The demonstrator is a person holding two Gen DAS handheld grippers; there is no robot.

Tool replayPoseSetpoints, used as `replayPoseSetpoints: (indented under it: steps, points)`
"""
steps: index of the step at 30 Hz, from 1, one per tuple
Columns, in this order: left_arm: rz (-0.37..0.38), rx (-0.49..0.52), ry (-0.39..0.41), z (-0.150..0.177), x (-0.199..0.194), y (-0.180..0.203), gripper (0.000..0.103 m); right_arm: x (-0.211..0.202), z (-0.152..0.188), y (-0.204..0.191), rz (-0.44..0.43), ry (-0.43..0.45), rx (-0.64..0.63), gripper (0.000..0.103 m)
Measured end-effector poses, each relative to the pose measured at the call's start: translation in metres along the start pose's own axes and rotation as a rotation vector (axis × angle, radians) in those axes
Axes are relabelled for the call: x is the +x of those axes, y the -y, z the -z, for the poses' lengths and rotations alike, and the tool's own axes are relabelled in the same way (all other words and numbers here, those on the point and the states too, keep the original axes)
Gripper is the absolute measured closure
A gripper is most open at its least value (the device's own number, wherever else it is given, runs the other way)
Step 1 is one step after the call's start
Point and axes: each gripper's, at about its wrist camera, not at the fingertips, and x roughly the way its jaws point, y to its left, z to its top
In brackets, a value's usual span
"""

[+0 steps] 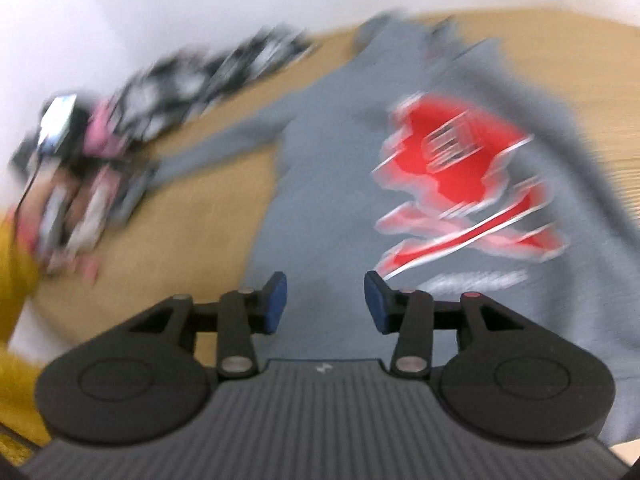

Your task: Fold clothes

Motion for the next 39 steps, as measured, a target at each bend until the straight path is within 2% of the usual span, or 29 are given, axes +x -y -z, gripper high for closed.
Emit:
replayPoseSetpoints:
  steps: [2, 4, 6, 9, 12, 15, 17, 20, 23, 25, 27, 28, 29, 30, 31, 32, 33, 35, 37, 38, 39]
  points:
    - [0.079, 0.008, 0.026, -0.001, -0.017, 0.035, 0.044, -0.010, -0.010, 0.038, 0.060, 0.046, 0.065, 0.053]
    - [0.188, 0.022, 0.042, -0.006, -0.034, 0.084, 0.043, -0.015, -0.020, 0.077, 0.125, 0.076, 0.121, 0.049]
    - [0.280, 0.073, 0.079, -0.016, -0.050, 0.138, 0.039, -0.019, -0.028, 0.114, 0.174, 0.106, 0.182, 0.045]
    - [0.345, 0.134, 0.108, -0.043, -0.060, 0.225, 0.038, -0.014, -0.031, 0.169, 0.175, 0.100, 0.279, 0.043]
    - [0.370, 0.168, 0.108, -0.088, -0.058, 0.316, 0.031, -0.004, -0.024, 0.213, 0.108, 0.040, 0.293, 0.043]
    - [0.374, 0.186, 0.071, -0.126, -0.046, 0.398, 0.026, 0.006, -0.013, 0.239, 0.080, -0.005, 0.234, 0.042]
    - [0.335, 0.193, 0.018, -0.142, -0.031, 0.443, 0.026, 0.009, -0.005, 0.245, 0.067, -0.020, 0.181, 0.042]
    - [0.230, 0.197, -0.081, -0.150, -0.009, 0.488, 0.026, 0.011, 0.002, 0.249, 0.023, -0.052, 0.106, 0.042]
    - [0.186, 0.213, -0.137, -0.144, -0.001, 0.498, 0.023, 0.012, 0.007, 0.249, -0.073, -0.066, 0.037, 0.043]
    - [0.157, 0.231, -0.168, -0.140, 0.004, 0.504, 0.020, 0.014, 0.012, 0.242, -0.133, -0.069, 0.001, 0.051]
    - [0.175, 0.232, -0.202, -0.137, 0.010, 0.506, 0.013, 0.016, 0.014, 0.235, -0.207, -0.073, -0.032, 0.071]
    - [0.187, 0.207, -0.201, -0.136, 0.012, 0.503, 0.012, 0.015, 0.014, 0.231, -0.265, -0.067, -0.041, 0.071]
    - [0.199, 0.181, -0.200, -0.136, 0.014, 0.500, 0.025, 0.014, 0.013, 0.227, -0.331, -0.060, -0.048, 0.071]
    - [0.209, 0.155, -0.199, -0.136, 0.017, 0.496, 0.063, 0.014, 0.012, 0.222, -0.396, -0.066, -0.075, 0.071]
    - [0.196, 0.121, -0.203, -0.137, 0.017, 0.488, 0.081, 0.013, 0.010, 0.215, -0.443, -0.074, -0.120, 0.071]
    - [0.190, 0.090, -0.206, -0.138, 0.017, 0.478, 0.085, 0.011, 0.008, 0.210, -0.461, -0.075, -0.161, 0.070]
    - [0.228, 0.032, -0.210, -0.138, 0.015, 0.461, 0.088, 0.009, 0.005, 0.208, -0.462, -0.069, -0.188, 0.068]
    - [0.245, -0.037, -0.182, -0.135, 0.000, 0.430, 0.088, 0.007, -0.006, 0.217, -0.476, -0.063, -0.169, 0.067]
    - [0.257, -0.097, -0.145, -0.130, -0.019, 0.398, 0.088, 0.010, -0.021, 0.243, -0.487, -0.031, -0.033, 0.056]
    - [0.265, -0.134, -0.132, -0.126, -0.028, 0.382, 0.088, 0.015, -0.029, 0.260, -0.464, 0.007, 0.080, 0.042]
    - [0.271, -0.167, -0.119, -0.123, -0.036, 0.367, 0.088, 0.023, -0.036, 0.267, -0.406, 0.030, 0.134, 0.030]
